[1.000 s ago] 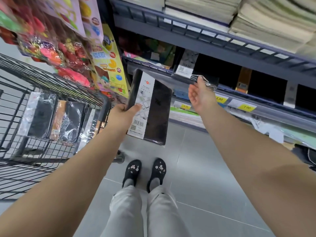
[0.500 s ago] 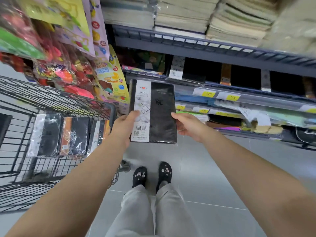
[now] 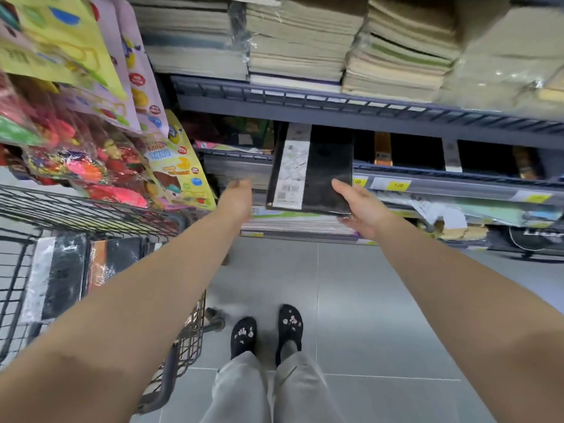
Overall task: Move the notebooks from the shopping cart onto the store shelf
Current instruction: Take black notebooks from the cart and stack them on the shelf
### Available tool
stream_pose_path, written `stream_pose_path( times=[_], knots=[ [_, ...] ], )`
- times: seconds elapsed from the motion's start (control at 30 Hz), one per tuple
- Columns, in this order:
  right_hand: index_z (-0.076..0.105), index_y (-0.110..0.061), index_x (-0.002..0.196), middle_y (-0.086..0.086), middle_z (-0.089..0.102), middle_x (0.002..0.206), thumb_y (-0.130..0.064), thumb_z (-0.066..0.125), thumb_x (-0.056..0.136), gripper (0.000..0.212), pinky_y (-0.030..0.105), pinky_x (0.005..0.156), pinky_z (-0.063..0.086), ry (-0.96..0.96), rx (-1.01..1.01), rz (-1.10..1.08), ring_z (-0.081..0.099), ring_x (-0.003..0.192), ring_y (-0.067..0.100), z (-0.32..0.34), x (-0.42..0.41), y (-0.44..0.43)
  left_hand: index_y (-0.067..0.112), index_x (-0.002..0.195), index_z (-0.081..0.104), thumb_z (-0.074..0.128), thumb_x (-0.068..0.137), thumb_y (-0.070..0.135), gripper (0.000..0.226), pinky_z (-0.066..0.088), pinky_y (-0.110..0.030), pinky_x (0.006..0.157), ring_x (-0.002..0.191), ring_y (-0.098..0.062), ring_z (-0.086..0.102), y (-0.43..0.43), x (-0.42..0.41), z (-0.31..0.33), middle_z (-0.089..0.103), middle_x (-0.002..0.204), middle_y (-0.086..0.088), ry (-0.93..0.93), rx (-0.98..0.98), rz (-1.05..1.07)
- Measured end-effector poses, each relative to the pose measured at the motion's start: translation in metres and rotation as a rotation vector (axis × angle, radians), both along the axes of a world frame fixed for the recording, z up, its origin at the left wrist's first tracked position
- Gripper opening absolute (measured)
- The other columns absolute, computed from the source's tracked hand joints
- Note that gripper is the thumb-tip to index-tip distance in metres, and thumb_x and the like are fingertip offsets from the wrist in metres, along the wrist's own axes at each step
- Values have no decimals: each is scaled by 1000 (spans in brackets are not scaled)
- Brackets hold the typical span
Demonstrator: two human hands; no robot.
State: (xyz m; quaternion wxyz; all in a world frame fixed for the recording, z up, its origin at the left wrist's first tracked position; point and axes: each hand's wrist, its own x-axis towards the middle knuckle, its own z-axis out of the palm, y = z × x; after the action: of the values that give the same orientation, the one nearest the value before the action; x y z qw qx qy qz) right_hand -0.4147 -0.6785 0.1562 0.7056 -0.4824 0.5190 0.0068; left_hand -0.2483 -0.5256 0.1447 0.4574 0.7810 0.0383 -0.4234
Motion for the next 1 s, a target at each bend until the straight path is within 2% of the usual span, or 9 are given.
stream_pose_path(
  times=[0.07,0.13,0.17,0.23,0.3,0.37,0.47,0.7,1.0],
  knots=[
    [45,-23,137,-6,54,134,-56,73,68,82,23,64,46,36,3,-66,52,117,13,-3,6,-11,13,143,37,38,98,18,45,48,-16,72,87,-16,52,0,10,-9,50,121,0,-186,49,-135],
    [56,-19,120,-6,62,108,-53,76,68,66,21,62,44,43,17,-153,55,88,10,-6,7,-16,19,148,28,40,96,12,55,49,-20,63,81,-20,58,-5,21,-18,47,122,-6,-311,103,-296],
    [58,-18,108,-6,62,93,-46,76,73,49,20,60,42,35,38,-213,51,73,10,-7,6,-16,22,150,24,42,94,12,60,52,-27,76,97,-29,60,-8,25,-20,43,136,-9,-396,150,-410],
    [57,-18,95,-4,56,78,-35,76,77,31,18,58,43,-9,127,-322,44,61,9,-13,-1,-11,22,152,13,46,92,13,70,35,-42,109,138,-35,32,-19,32,-25,15,159,-6,-571,282,-681],
    [59,-17,100,-1,61,82,-34,75,79,31,19,59,47,-70,202,-307,49,60,9,-18,-11,-4,22,153,1,49,92,20,78,19,-45,117,148,-28,3,-31,37,-27,-6,161,-1,-671,392,-854],
    [59,-19,98,3,69,93,-32,70,83,23,19,62,49,-98,240,-238,55,61,8,-22,-19,6,22,152,-7,53,91,24,86,14,-46,117,148,-26,-7,-42,39,-28,-14,160,0,-708,480,-940],
    [60,-19,86,3,70,92,-25,64,89,8,16,61,50,-126,237,-216,60,60,5,-30,-17,16,19,152,-10,55,89,22,91,9,-47,117,147,-26,-10,-52,41,-33,-13,160,-1,-713,560,-1010],
    [63,-17,89,-1,68,96,-30,59,92,14,21,75,49,-118,43,-156,61,81,9,-37,25,10,17,151,-13,57,84,16,97,9,-44,119,147,-27,-14,-50,39,-44,-15,160,-2,-754,643,-1056],
    [61,-8,109,-3,66,90,-40,60,90,37,18,59,47,13,-115,-239,57,68,8,-41,80,-12,16,150,-17,58,81,9,102,8,-45,120,145,-28,-19,-50,38,-48,-21,158,-4,-741,642,-1077]
  ],
)
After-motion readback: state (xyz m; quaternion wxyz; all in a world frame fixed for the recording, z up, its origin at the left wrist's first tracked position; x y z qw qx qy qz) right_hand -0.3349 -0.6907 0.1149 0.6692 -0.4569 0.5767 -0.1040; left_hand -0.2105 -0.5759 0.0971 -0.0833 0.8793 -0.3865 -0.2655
